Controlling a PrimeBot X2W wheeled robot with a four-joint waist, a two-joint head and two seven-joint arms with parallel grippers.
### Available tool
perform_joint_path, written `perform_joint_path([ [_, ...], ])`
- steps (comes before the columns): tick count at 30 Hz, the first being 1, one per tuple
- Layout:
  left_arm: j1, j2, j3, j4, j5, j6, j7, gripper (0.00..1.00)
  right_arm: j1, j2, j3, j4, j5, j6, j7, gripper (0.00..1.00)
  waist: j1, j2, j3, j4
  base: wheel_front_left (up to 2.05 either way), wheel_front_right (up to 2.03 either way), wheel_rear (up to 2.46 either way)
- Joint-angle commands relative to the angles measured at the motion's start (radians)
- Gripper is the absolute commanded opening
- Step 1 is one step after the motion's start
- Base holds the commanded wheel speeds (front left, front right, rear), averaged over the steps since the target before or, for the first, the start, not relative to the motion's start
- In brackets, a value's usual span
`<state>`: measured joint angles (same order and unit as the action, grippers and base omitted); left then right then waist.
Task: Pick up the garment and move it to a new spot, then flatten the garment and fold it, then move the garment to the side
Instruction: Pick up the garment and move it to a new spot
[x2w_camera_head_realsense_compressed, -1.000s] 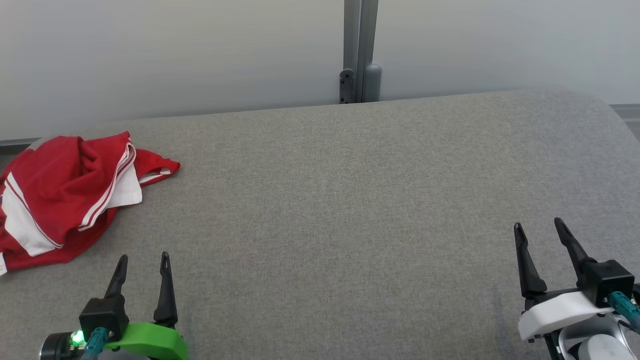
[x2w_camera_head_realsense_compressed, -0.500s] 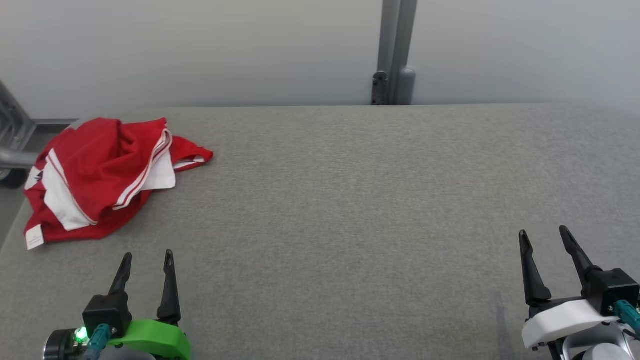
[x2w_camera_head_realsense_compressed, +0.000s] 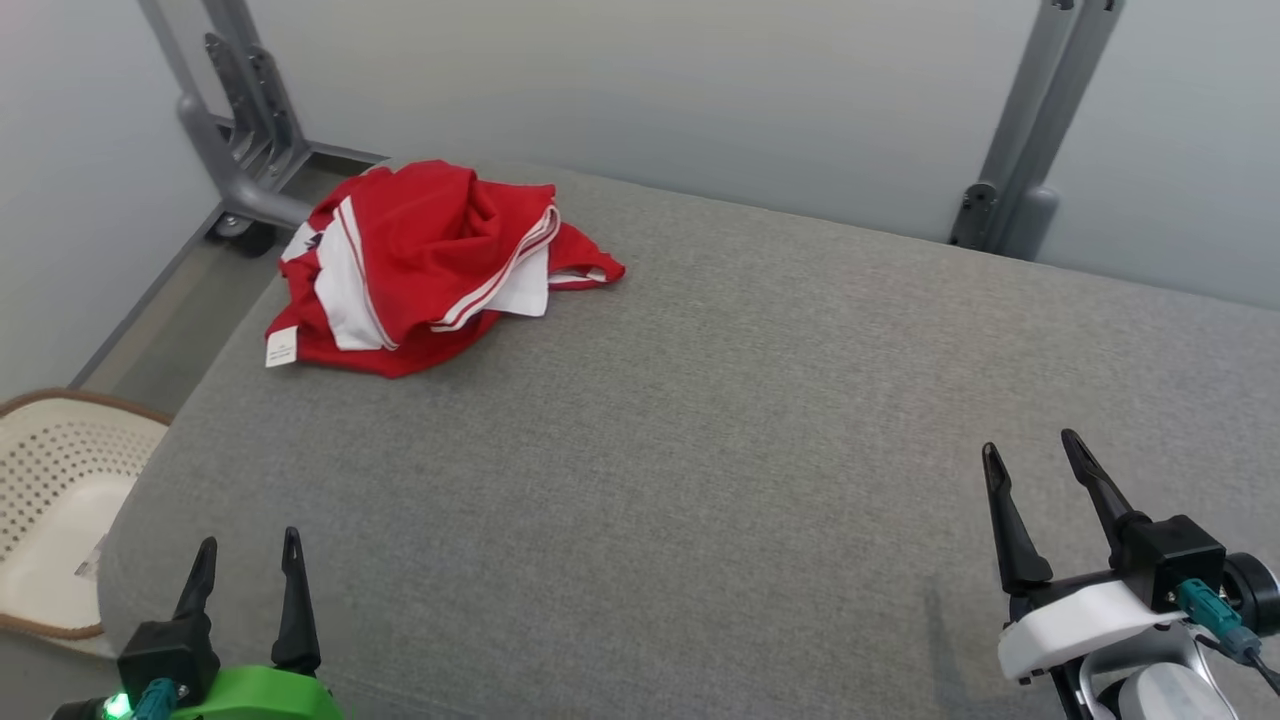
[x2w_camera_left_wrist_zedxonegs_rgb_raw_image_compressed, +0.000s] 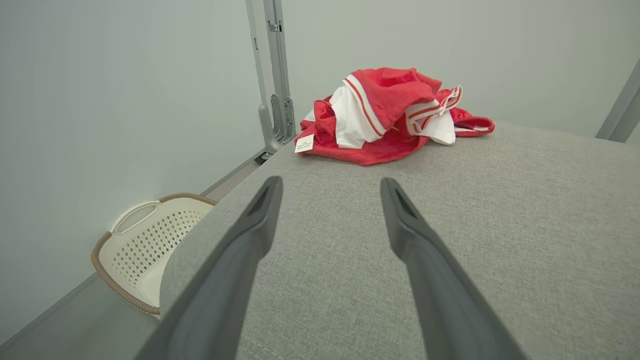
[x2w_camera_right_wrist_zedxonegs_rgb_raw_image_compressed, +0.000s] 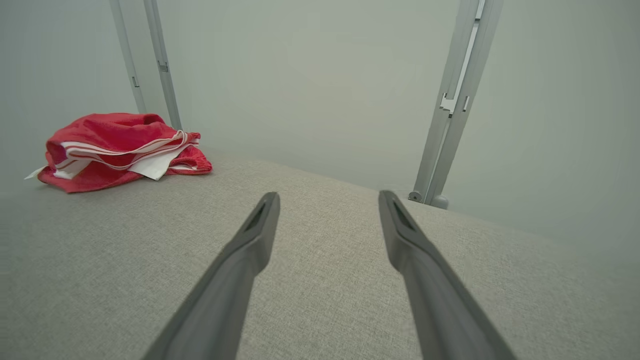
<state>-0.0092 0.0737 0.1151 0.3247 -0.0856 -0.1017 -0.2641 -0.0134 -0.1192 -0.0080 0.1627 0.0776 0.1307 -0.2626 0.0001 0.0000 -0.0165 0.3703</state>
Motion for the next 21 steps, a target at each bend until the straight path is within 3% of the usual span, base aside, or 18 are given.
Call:
perform_joint_path([
  [1, 0.007, -0.001, 0.007, 0.007, -0.018, 0.001, -0.001, 1.0, -0.013, -0.008, 0.005, -0.004, 0.005, 0.0, -0.003, 1.0, -0.0001, 0.0, 0.022, 0.047, 0.0, 0.0, 0.0],
  [9, -0.165, 0.0, -0.013, 0.064, -0.123, -0.021, 0.058, 1.0, -0.066, -0.084, 0.015, -0.03, 0.011, 0.0, -0.003, 1.0, -0.0001, 0.0, 0.179, -0.02, 0.0, 0.0, 0.0],
  [14, -0.376, 0.023, -0.061, 0.092, -0.252, -0.028, 0.248, 1.0, -0.143, -0.159, 0.026, -0.063, 0.021, 0.0, -0.003, 1.0, -0.0001, 0.0, 0.347, -0.075, 0.0, 0.0, 0.0],
  [21, -0.635, 0.116, -0.098, 0.171, -0.399, -0.029, 0.469, 1.0, -0.247, -0.221, 0.061, -0.09, 0.04, 0.0, -0.003, 1.0, -0.0001, 0.0, 0.519, -0.156, 0.0, 0.0, 0.0],
])
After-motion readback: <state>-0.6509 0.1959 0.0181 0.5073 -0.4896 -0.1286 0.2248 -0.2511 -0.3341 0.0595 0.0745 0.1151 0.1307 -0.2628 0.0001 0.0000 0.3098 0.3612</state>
